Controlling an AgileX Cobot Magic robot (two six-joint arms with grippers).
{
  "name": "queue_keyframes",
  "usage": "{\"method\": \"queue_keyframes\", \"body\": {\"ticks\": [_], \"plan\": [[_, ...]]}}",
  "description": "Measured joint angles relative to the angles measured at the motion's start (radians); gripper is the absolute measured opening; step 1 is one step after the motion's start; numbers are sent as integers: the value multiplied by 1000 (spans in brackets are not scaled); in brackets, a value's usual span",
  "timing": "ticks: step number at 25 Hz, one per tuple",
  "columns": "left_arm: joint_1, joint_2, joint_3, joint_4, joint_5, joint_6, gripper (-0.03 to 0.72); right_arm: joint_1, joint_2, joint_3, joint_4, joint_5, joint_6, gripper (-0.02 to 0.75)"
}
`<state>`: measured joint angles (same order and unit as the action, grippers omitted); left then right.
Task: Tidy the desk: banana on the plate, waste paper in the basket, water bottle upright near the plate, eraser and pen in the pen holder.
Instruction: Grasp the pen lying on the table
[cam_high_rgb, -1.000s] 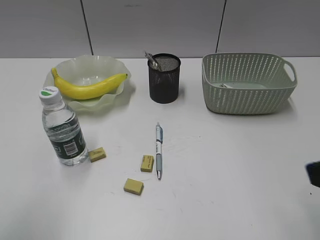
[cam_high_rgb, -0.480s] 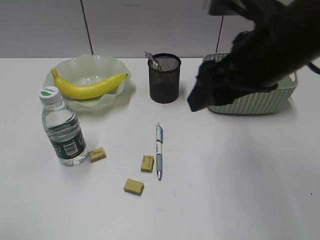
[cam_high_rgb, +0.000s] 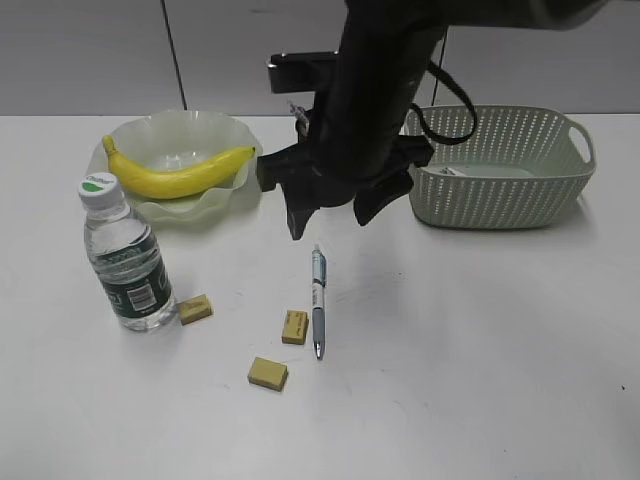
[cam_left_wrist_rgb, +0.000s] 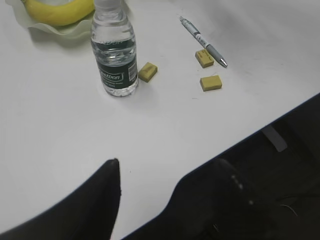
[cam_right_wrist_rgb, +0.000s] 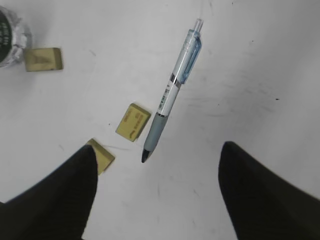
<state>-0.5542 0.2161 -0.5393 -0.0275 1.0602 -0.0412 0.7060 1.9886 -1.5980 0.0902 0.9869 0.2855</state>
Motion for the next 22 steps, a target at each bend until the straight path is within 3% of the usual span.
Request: {"method": "queue_keyframes", "body": {"ticks": [5,15,22], "plan": [[0,0,0,0,0,0,435,0,156,-139,-2,74,33,591],[0,0,0,0,0,0,435,0,343,-157,-3,50,47,584],[0,-1,0,0,0,0,435,0,352,-157,-31,-17,54,405]]}}
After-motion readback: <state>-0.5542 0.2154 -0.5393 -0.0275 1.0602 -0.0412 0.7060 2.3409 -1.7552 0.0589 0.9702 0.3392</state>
